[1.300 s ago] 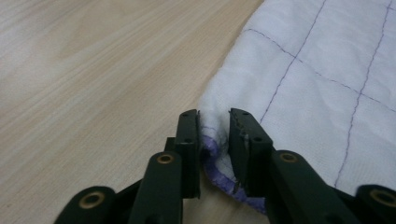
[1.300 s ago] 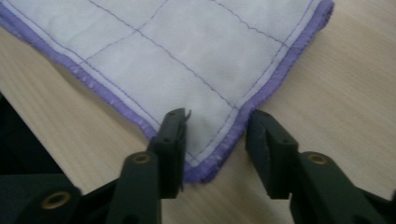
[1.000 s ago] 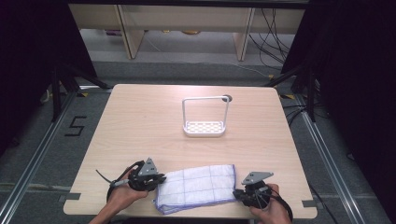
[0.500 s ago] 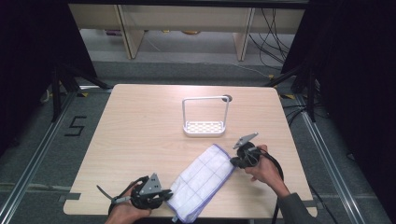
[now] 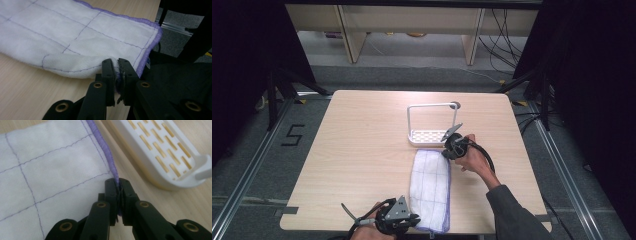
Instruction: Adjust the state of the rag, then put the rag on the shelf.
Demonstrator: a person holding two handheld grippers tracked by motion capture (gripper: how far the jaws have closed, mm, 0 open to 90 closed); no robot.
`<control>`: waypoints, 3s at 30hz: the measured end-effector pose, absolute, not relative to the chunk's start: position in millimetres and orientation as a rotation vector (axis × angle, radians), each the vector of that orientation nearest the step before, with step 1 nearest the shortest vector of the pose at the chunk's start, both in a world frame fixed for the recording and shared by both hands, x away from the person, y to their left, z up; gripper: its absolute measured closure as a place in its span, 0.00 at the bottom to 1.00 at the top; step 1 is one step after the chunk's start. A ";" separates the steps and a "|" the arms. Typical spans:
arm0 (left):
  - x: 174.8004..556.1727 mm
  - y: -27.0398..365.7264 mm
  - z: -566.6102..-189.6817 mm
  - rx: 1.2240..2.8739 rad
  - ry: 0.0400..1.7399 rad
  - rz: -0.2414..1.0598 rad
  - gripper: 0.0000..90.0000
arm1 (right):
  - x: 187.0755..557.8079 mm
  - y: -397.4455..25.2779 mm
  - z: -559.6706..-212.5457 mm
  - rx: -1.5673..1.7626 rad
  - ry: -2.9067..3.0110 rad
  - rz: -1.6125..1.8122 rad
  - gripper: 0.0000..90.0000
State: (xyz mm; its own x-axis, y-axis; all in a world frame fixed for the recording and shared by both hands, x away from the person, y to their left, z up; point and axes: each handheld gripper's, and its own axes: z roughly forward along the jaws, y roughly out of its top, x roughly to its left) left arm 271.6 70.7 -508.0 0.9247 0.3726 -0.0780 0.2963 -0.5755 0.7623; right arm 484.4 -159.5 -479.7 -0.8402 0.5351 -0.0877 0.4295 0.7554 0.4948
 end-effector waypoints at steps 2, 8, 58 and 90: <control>271.9 64.9 -509.0 2.211 0.458 0.096 0.92 | 485.9 -155.3 -481.3 0.768 2.719 0.701 0.94; 280.9 75.6 -496.9 2.067 0.543 0.004 0.59 | 483.3 -162.8 -476.4 0.947 2.585 0.801 0.65; 459.8 66.4 -515.9 2.159 0.779 0.311 0.84 | 474.8 -166.3 -498.8 1.215 2.538 0.897 0.68; 460.2 69.2 -503.3 2.112 0.782 0.285 0.92 | 467.3 -169.9 -492.3 1.071 2.559 0.990 0.92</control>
